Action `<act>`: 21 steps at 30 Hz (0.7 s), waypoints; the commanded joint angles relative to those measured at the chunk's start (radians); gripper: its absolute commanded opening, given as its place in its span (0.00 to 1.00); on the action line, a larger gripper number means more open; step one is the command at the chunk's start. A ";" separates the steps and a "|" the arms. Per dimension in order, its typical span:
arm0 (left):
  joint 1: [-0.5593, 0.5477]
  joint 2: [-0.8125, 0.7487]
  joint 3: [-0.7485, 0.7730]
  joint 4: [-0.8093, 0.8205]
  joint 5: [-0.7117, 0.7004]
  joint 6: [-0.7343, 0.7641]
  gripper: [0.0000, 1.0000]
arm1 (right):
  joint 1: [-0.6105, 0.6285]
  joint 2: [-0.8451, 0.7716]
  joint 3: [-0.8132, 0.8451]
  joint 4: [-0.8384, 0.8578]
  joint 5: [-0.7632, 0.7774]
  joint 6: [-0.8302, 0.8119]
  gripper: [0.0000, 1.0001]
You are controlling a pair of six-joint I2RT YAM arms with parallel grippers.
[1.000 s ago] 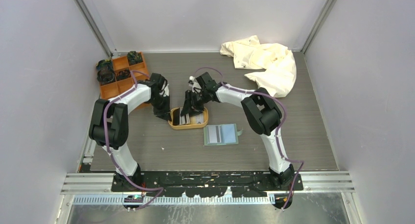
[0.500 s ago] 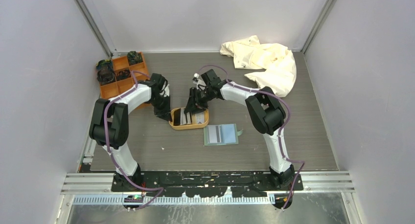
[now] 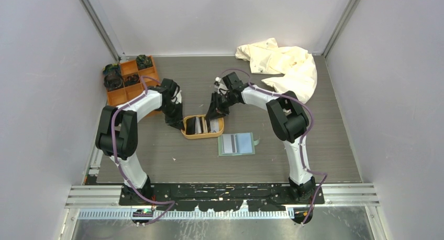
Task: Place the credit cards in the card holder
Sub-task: Pick up the credit card from the storage box.
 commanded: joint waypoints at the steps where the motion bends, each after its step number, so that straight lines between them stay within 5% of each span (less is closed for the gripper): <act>1: -0.003 -0.007 0.027 -0.016 0.064 0.007 0.00 | -0.007 -0.029 0.001 0.006 0.017 -0.025 0.22; 7: 0.000 -0.011 0.027 -0.015 0.060 0.005 0.00 | -0.009 -0.037 0.010 -0.032 0.079 -0.086 0.02; 21: 0.023 -0.036 0.004 0.021 0.059 -0.028 0.00 | -0.052 -0.143 0.058 -0.167 0.125 -0.263 0.01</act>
